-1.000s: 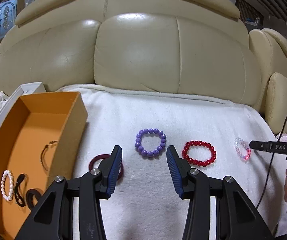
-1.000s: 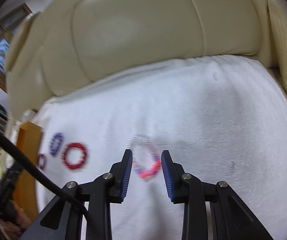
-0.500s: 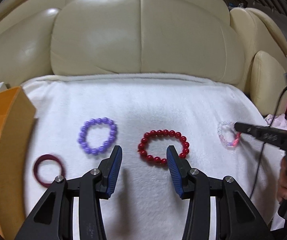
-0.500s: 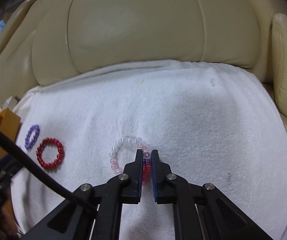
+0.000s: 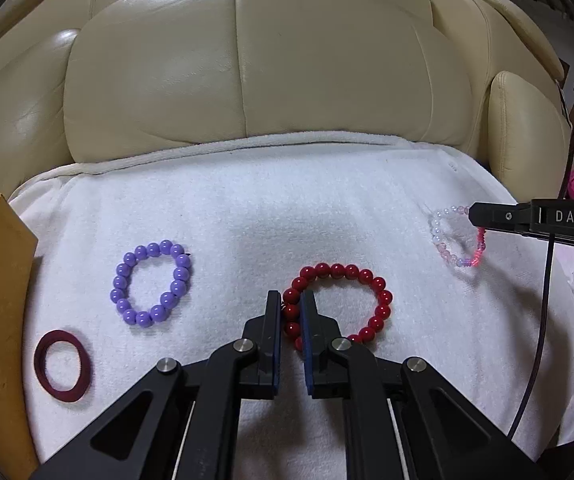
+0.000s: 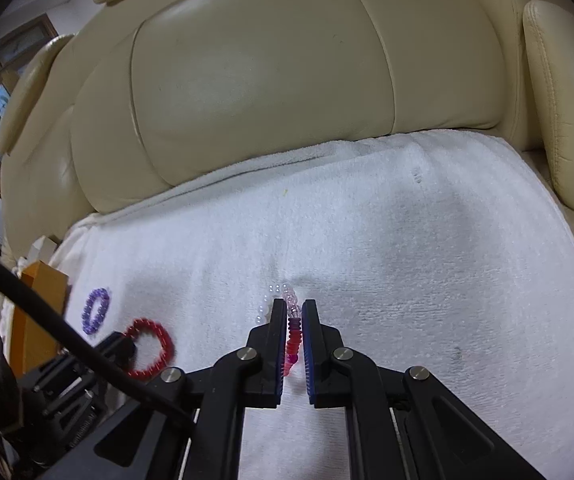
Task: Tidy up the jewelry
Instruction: 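Grasp the red bead bracelet with the left tool while the right tool grasps the pink-white bead bracelet, then carry both bead bracelets into the orange box and open both tools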
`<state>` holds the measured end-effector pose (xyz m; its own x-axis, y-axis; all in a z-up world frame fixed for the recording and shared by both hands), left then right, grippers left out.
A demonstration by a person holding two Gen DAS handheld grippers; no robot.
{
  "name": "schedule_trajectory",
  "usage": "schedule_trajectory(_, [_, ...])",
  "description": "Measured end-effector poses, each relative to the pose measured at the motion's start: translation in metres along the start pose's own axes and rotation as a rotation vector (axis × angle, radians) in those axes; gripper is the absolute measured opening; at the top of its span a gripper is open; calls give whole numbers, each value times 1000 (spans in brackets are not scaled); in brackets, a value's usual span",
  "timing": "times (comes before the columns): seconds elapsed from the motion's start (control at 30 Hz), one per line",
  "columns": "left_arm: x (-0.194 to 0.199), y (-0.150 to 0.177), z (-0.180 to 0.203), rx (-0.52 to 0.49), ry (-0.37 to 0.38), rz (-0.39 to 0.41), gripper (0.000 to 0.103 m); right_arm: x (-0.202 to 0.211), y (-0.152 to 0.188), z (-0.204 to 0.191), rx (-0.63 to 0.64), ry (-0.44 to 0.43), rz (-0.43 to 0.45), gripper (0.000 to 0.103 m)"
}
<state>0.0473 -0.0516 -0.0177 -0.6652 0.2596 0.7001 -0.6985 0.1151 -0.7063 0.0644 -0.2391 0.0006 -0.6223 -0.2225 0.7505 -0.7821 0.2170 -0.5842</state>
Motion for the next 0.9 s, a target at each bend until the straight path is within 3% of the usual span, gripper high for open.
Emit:
schedule_trajectory(0.53, [100, -35, -27, 84, 36, 240, 9, 31, -10, -53, -68, -243, 83, 9])
schedule_trajectory(0.9, [179, -47, -91, 155, -34, 407, 9, 40, -5, -144, 17, -396, 132, 9])
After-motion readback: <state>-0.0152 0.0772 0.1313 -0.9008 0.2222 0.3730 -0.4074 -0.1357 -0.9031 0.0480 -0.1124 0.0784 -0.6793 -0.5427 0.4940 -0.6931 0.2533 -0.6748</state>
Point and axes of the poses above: each gripper's, at about its wrist camera, not at the fingertips, and x roughly against the way its jaws point, z to its right, y to its underside, the point moved 7 cm from there along -x, roughly the way its jaws point, and after that the axes turned 7 degrees about z, right-handed, at the moved point
